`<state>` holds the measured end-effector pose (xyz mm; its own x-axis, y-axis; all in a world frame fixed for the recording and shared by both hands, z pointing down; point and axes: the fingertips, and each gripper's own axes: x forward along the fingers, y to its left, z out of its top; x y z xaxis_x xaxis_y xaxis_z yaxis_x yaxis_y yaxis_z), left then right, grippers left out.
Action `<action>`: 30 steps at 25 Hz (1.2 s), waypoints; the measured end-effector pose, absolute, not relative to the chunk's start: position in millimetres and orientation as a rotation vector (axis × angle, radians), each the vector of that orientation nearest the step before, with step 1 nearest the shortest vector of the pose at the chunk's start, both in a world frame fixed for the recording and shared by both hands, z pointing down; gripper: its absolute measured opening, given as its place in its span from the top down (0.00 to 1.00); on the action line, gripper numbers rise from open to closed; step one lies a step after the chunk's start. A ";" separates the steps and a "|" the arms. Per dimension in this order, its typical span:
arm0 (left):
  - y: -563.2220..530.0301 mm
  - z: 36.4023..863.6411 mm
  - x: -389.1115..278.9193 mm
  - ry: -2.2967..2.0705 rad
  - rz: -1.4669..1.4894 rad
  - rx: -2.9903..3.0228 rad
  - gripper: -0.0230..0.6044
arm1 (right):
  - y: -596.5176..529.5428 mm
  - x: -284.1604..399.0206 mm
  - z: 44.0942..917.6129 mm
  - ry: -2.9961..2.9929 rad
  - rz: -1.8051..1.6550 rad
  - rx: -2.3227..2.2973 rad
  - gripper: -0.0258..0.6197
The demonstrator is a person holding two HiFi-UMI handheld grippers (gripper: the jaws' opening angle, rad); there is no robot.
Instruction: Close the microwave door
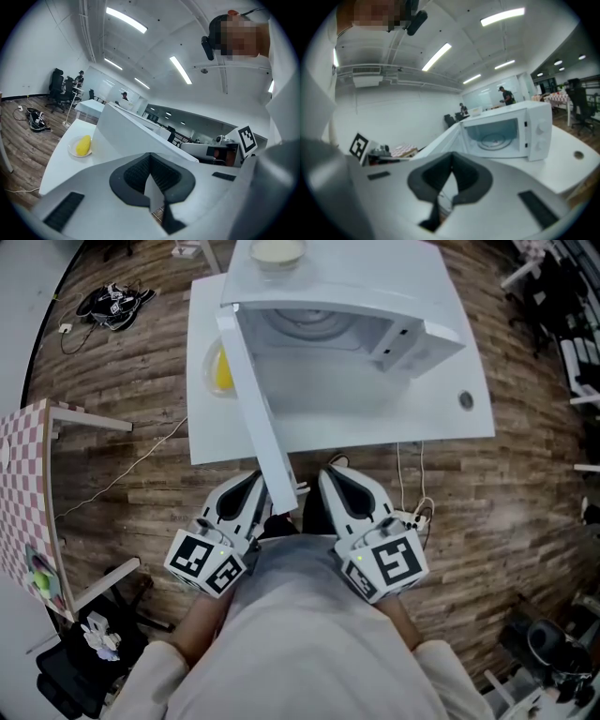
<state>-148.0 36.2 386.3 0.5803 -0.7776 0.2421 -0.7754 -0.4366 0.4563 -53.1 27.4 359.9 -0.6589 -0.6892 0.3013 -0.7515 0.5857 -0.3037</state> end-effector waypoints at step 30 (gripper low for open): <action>11.5 388.3 -112.8 -1.084 0.043 2.382 0.94 | 1.2 -16.5 368.4 -2.587 0.651 1.331 0.92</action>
<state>-112.8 11.5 388.3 0.6795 -0.6951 0.2350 -0.7114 -0.5458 0.4427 -16.5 1.2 368.4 -0.5910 -0.7351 0.3322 -0.8048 0.5092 -0.3051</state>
